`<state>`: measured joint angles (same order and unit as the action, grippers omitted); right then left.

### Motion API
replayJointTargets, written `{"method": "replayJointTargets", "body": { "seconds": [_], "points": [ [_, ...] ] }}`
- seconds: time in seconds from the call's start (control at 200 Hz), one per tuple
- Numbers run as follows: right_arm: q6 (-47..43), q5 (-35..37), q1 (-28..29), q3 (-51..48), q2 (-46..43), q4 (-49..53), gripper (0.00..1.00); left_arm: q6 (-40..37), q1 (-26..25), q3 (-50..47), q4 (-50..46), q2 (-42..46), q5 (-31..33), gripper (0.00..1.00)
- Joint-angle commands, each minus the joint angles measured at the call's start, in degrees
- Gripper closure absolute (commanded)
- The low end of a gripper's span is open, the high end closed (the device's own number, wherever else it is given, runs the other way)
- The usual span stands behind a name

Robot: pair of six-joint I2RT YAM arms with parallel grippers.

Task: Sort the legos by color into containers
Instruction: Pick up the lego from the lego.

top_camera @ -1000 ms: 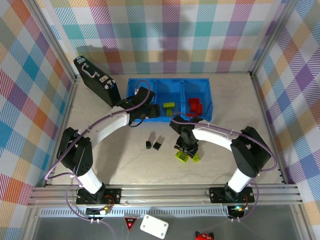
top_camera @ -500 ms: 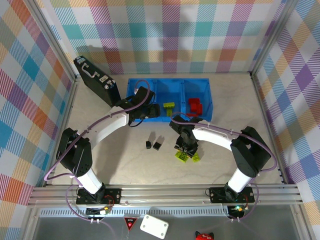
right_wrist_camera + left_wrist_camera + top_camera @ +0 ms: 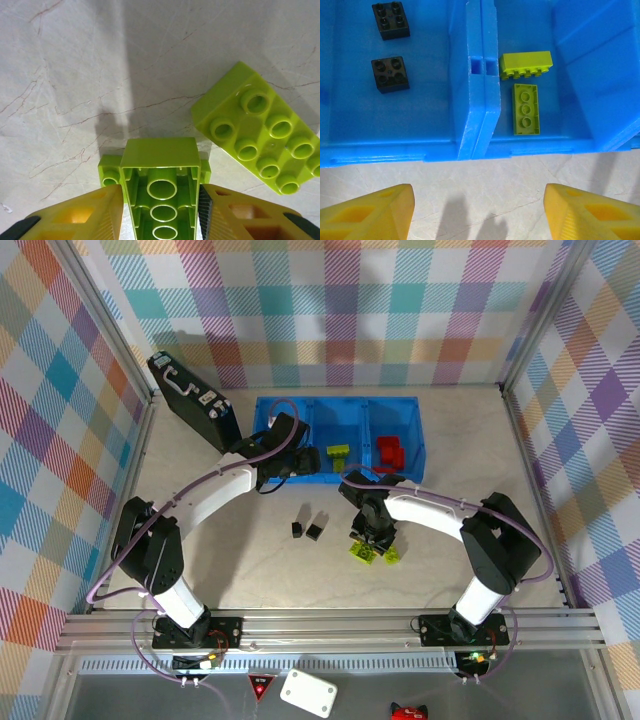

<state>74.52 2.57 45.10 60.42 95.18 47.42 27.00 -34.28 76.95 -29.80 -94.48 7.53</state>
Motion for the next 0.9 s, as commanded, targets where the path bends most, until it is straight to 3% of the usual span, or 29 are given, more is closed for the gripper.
{"method": "replayJointTargets", "body": {
  "seconds": [0.0, 0.14, 0.32, 0.63, 0.75, 0.895],
  "points": [
    [-0.62, 0.05, 0.52, 0.39, 1.26, 1.18, 0.55, -0.02, 0.79, -1.22, 0.18, 2.67, 0.17, 0.31],
    [-0.75, 0.09, 0.55, 0.84, 1.46, 1.59, 0.58, -0.02, 0.88, -1.76, 0.18, 3.2, 0.38, 0.31],
    [-1.21, 0.85, 0.59, 1.6, 0.68, 2.38, 0.68, 0.06, 0.99, -2.31, 0.27, 3.77, 0.46, 0.31],
    [-4.32, 5.29, 0.6, 7.09, -0.46, 5.69, 0.69, 0.89, 2.84, -5.55, 0.77, 6.76, -0.32, 0.31],
    [-9.39, 8.05, 0.51, 11.62, 1.36, 6.48, 0.7, 1.77, 4.28, -8.99, 0.87, 9.58, -0.68, 0.31],
    [-23.76, 11.24, 0.44, 16.92, 3.96, 3.2, 0.72, 2.59, 5.17, -13.17, 0.04, 13.56, 0.2, 0.32]
  ]
}}
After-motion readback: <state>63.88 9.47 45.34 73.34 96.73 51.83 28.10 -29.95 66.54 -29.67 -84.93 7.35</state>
